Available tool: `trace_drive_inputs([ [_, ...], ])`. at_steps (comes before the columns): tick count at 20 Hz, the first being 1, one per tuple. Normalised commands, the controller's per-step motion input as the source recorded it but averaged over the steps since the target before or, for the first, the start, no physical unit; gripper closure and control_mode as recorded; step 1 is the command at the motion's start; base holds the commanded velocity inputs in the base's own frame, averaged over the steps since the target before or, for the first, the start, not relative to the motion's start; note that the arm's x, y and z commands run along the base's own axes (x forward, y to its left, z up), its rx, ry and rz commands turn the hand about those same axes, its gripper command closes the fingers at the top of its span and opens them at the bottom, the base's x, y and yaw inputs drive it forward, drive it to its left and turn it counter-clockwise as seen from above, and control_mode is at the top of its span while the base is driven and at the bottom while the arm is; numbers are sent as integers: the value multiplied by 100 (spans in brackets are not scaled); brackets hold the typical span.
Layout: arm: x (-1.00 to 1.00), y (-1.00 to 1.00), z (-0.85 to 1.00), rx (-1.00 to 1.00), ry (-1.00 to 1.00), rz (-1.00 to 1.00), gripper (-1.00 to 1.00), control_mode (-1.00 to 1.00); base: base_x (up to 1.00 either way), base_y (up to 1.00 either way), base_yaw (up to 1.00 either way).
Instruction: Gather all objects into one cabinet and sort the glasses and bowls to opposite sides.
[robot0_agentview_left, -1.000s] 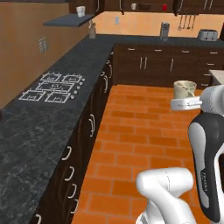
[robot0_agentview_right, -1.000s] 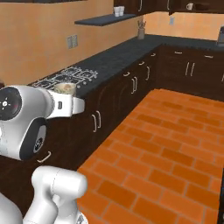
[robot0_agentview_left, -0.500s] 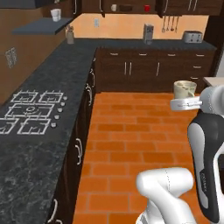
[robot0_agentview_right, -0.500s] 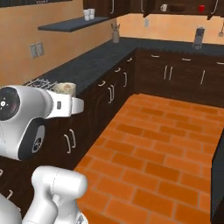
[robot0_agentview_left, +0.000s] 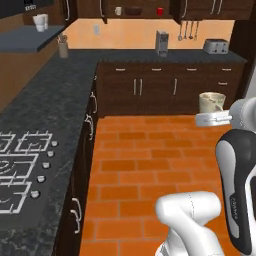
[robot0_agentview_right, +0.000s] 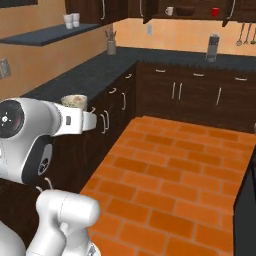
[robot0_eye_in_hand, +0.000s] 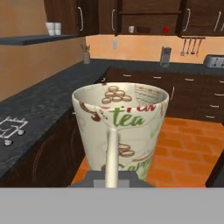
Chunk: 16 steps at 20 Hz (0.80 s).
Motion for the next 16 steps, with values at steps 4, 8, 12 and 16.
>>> trace_drive_inputs([
  [4, 0, 0, 0, 0, 0, 0, 100, 100, 100, 8, -20],
  [8, 0, 0, 0, 0, 0, 0, 100, 100, 100, 0, -17],
  [12, 0, 0, 0, 0, 0, 0, 100, 100, 100, 1, -16],
  [16, 0, 0, 0, 0, 0, 0, 100, 100, 100, 14, -16],
])
